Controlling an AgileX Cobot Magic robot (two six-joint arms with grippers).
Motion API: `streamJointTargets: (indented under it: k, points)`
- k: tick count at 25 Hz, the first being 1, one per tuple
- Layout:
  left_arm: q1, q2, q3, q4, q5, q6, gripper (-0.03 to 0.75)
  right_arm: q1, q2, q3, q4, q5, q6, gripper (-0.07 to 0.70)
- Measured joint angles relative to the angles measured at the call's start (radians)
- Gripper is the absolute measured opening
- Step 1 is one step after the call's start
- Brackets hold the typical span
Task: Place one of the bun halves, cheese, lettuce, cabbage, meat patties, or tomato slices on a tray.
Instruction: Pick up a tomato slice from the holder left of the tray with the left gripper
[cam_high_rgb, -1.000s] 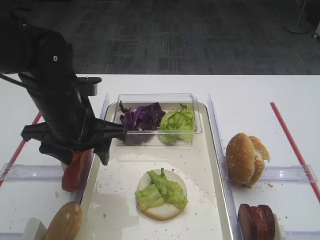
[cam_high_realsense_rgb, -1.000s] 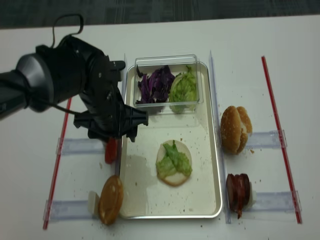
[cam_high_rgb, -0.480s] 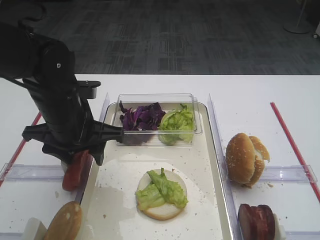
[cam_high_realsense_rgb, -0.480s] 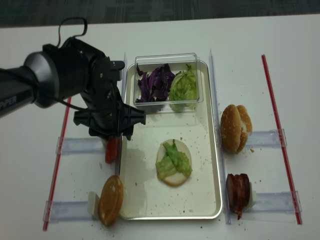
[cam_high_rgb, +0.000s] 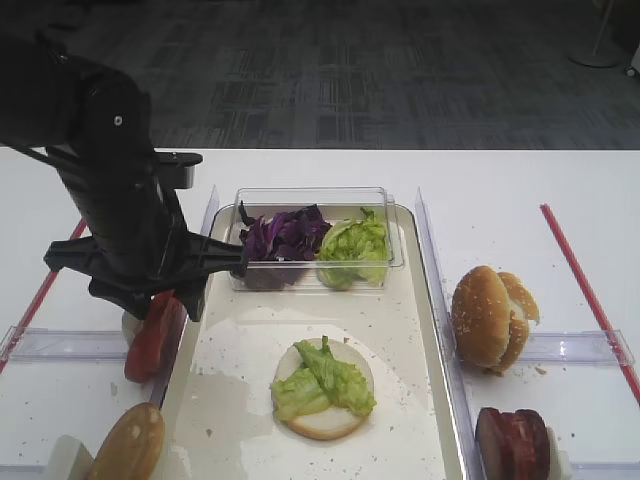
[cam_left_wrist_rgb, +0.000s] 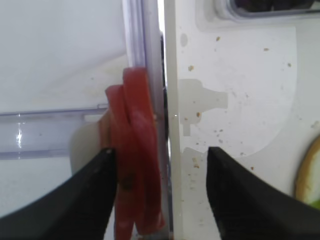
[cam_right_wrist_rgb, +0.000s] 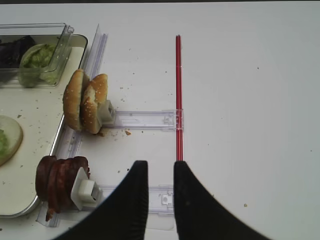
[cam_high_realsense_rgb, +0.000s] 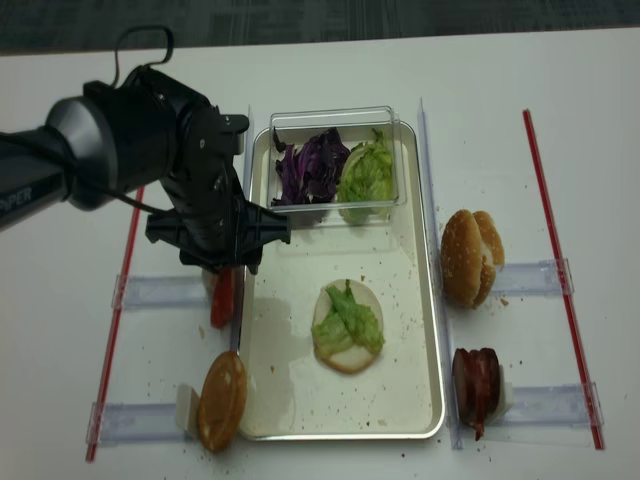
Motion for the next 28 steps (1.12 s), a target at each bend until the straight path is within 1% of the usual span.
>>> streamJointTargets:
  k: [3, 7, 13, 16, 20, 28]
  points:
    - [0.000, 0.000, -0.025, 0.000, 0.019, 0.000, 0.366, 0.000, 0.000, 0.000, 0.000, 0.000, 0.000, 0.176]
    - [0.000, 0.000, -0.034, -0.002, 0.035, 0.002, 0.366, 0.000, 0.000, 0.000, 0.000, 0.000, 0.000, 0.176]
    - [-0.003, 0.000, -0.034, -0.023, 0.041, 0.003, 0.365, 0.000, 0.000, 0.000, 0.000, 0.000, 0.000, 0.176]
    - [-0.009, 0.000, -0.034, -0.028, 0.041, 0.003, 0.342, 0.000, 0.000, 0.000, 0.000, 0.000, 0.000, 0.176]
    - [-0.009, 0.000, -0.034, -0.028, 0.062, 0.006, 0.305, 0.000, 0.000, 0.000, 0.000, 0.000, 0.000, 0.176]
    - [-0.009, 0.026, -0.034, -0.028, 0.076, 0.016, 0.296, 0.000, 0.000, 0.000, 0.000, 0.002, 0.000, 0.176]
